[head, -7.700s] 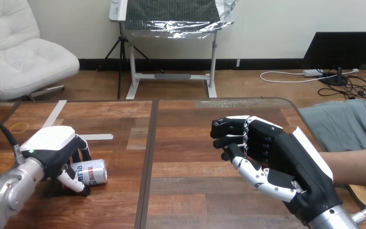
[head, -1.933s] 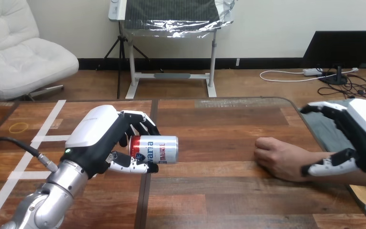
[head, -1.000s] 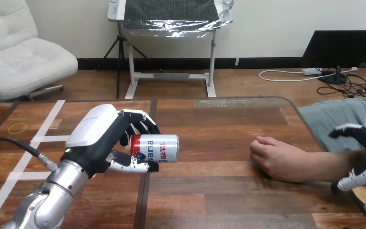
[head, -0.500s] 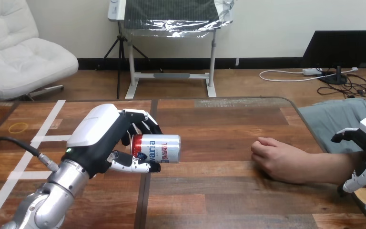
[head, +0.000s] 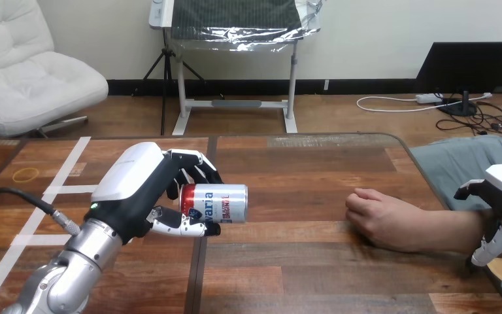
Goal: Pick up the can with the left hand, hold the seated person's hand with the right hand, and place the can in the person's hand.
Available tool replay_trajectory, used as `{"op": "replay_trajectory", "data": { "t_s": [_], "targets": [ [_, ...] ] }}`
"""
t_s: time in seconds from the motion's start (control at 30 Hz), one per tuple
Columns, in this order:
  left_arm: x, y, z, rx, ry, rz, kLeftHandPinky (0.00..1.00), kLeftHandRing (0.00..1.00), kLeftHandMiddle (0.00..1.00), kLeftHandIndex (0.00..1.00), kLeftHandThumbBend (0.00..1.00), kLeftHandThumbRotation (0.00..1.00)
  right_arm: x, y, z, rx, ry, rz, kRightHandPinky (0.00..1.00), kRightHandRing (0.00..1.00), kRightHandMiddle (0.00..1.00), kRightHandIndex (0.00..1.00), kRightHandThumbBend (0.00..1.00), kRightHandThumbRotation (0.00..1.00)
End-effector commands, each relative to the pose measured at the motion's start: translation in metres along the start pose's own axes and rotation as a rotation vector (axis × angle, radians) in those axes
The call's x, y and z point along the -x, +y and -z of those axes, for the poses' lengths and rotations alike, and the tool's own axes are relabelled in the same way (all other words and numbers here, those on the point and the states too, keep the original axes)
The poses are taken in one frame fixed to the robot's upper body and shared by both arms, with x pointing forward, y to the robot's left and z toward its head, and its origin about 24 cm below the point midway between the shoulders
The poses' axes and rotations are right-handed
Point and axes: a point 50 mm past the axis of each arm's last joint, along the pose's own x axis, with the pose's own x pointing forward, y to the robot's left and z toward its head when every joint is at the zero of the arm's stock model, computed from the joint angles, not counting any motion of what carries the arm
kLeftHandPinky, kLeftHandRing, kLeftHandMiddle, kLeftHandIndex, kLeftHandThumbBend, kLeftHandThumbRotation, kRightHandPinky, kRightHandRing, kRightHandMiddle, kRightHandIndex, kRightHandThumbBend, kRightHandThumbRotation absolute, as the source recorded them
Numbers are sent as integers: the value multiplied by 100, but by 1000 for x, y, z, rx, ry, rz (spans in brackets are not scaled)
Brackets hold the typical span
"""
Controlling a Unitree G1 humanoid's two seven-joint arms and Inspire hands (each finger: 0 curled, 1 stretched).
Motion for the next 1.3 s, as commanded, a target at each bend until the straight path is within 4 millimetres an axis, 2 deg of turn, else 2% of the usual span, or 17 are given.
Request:
{"op": "replay_trajectory", "data": {
  "t_s": [0.0, 0.97, 1.27],
  "targets": [
    [-14, 24, -15, -3, -85, -106, 36, 42, 49, 52, 60, 0, -4, -22, 1, 45, 13, 52, 87, 91, 91, 86, 82, 6],
    [-16, 24, -16, -6, -76, -104, 37, 43, 49, 52, 60, 0, -20, -17, -14, 134, 1, 7, 86, 90, 90, 85, 78, 10],
    [-15, 24, -15, -1, -69, -105, 37, 43, 49, 52, 60, 0, -23, -14, -18, 121, 20, -22, 80, 88, 90, 85, 77, 9]
  ]
}}
